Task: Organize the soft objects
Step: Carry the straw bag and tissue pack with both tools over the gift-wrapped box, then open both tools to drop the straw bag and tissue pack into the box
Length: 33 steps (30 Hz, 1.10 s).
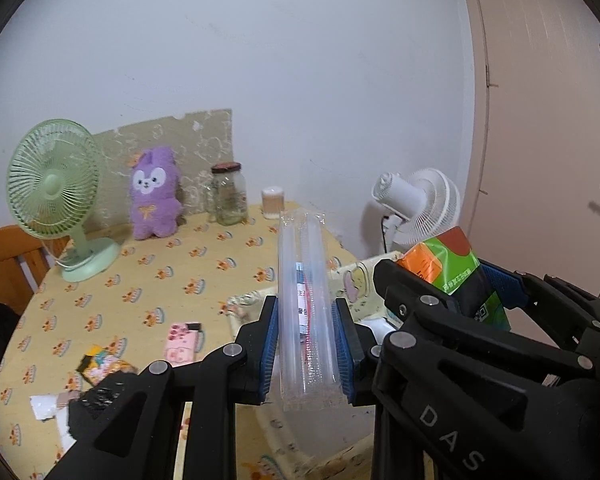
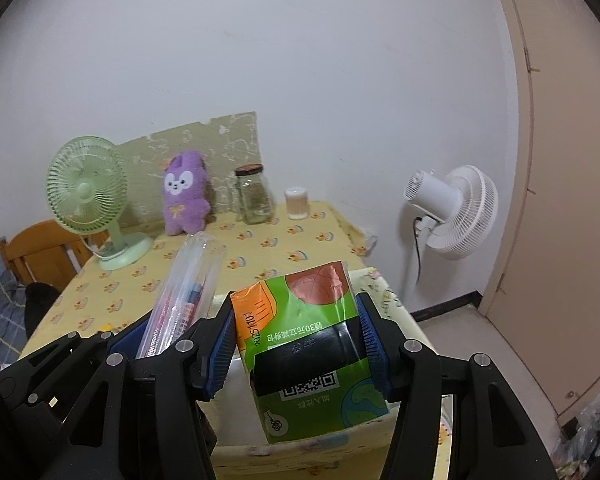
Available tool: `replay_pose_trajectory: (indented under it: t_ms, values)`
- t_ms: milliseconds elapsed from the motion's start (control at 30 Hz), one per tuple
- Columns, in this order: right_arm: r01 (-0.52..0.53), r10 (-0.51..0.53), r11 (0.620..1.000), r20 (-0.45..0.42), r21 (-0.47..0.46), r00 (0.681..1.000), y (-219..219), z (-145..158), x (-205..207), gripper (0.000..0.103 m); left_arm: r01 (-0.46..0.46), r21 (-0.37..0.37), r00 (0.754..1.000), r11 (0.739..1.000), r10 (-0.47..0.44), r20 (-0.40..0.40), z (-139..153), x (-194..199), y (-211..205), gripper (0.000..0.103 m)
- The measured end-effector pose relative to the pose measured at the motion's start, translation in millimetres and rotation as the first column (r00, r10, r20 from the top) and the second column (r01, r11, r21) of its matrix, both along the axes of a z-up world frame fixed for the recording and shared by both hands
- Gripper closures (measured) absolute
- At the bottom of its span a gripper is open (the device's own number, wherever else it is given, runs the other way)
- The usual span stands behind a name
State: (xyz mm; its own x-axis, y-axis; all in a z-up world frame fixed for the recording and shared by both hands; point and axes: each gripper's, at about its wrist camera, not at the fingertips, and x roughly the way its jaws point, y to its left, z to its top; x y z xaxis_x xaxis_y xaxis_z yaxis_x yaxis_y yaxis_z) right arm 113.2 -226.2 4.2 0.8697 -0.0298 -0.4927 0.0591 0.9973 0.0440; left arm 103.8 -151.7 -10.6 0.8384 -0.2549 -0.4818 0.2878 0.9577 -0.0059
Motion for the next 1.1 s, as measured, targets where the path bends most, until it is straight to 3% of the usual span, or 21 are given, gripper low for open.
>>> replay_pose_trajectory:
  t_ms: [400,767,833,900,933,1000,1100]
  values:
    - [0.080,-0.079,0.997,-0.066,0.021,0.995,-30.9,-25.5,23.0,0.043,0.040,-0.013,0.995,0.999,-0.041,-0.096,-25.5,29.0,-26.9,0.077]
    - [0.072,-0.065,0.996,-0.125,0.051,0.990,-30.4,-47.2,37.9,0.043,0.042,0.093,0.993,0.995,-0.032,-0.111,-39.3,46.3,-26.6,0.075]
    - [0.064,-0.057,0.996,-0.125,0.057,0.990,-28.2,-47.8,39.4,0.043,0.034,0.099,0.993,0.995,-0.022,-0.112,-39.0,47.1,-25.0,0.067]
    - [0.061,-0.053,0.996,-0.127,0.063,0.991,-27.9,-48.0,40.1,0.043,0.039,0.102,0.993,0.994,-0.027,-0.117,-38.2,46.3,-24.7,0.050]
    - [0.064,-0.056,0.996,-0.126,0.061,0.990,-28.2,-47.7,39.8,0.043,0.045,0.103,0.992,0.994,-0.032,-0.120,-38.2,46.0,-25.1,0.047]
    - [0.073,-0.068,0.996,-0.119,0.044,0.991,-28.1,-46.6,38.5,0.042,0.062,0.099,0.992,0.993,-0.051,-0.118,-37.2,44.1,-26.4,0.025]
    - [0.077,-0.073,0.996,-0.112,0.034,0.991,-27.5,-44.5,36.1,0.035,0.082,0.094,0.991,0.992,-0.071,-0.110,-35.3,39.9,-28.7,0.014]
